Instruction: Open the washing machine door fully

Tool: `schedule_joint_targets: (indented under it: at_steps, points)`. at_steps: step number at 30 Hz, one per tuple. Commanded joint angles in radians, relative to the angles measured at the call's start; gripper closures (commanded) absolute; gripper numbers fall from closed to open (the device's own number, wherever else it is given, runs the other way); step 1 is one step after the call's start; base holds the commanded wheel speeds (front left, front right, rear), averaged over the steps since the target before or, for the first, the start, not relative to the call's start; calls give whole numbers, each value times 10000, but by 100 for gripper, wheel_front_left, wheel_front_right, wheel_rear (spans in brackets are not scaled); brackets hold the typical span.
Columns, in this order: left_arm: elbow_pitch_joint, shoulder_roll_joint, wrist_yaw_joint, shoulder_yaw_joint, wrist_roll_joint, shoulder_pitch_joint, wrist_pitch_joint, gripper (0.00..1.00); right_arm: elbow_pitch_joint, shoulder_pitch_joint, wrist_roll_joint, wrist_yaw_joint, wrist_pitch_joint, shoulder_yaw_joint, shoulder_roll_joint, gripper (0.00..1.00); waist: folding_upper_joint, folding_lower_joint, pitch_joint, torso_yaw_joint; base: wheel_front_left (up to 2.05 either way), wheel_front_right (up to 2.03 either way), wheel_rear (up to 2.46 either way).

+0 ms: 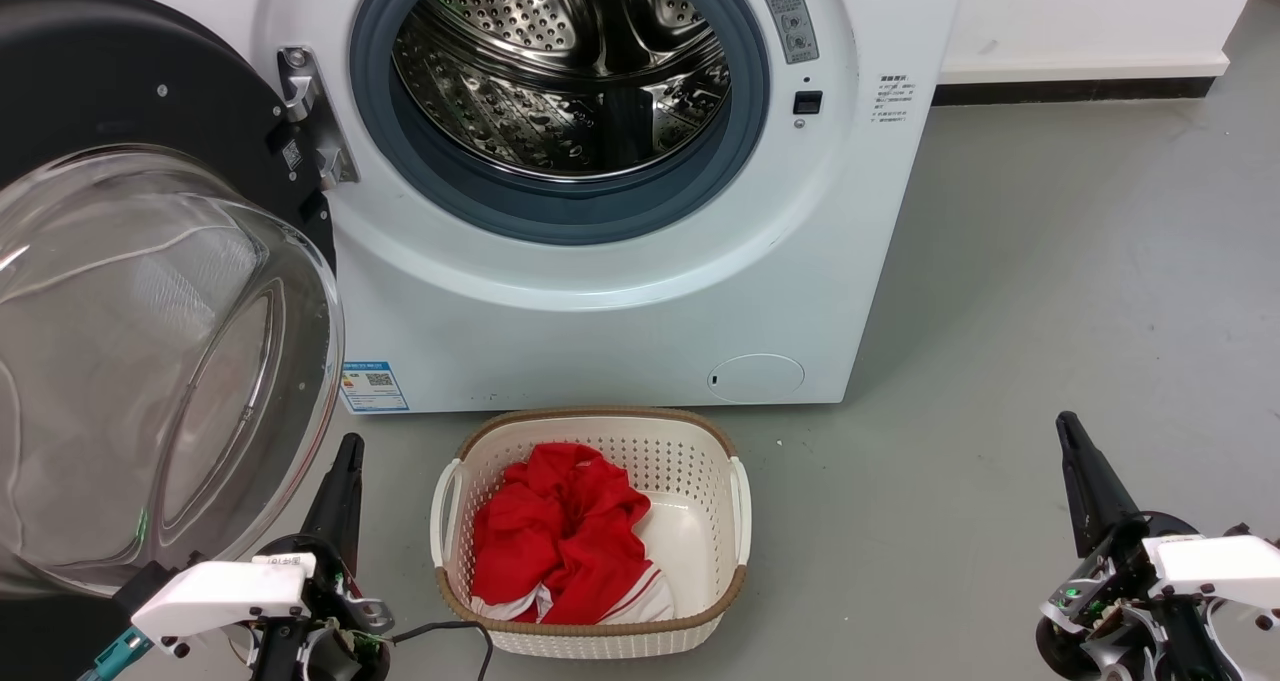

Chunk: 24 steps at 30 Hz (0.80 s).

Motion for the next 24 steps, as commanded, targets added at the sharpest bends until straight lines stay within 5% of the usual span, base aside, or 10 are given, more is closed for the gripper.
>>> schedule_joint_targets:
  at_steps: [1,24]
  points:
    - [1,-13,-40,27,0,-72,21,100,13,-124,-73,0,4,-11,43,100,0,0,0,0,0,0,0]
    - [0,-13,-40,27,-1,-72,21,100,13,-126,-72,0,14,-19,45,100,0,0,0,0,0,0,0]
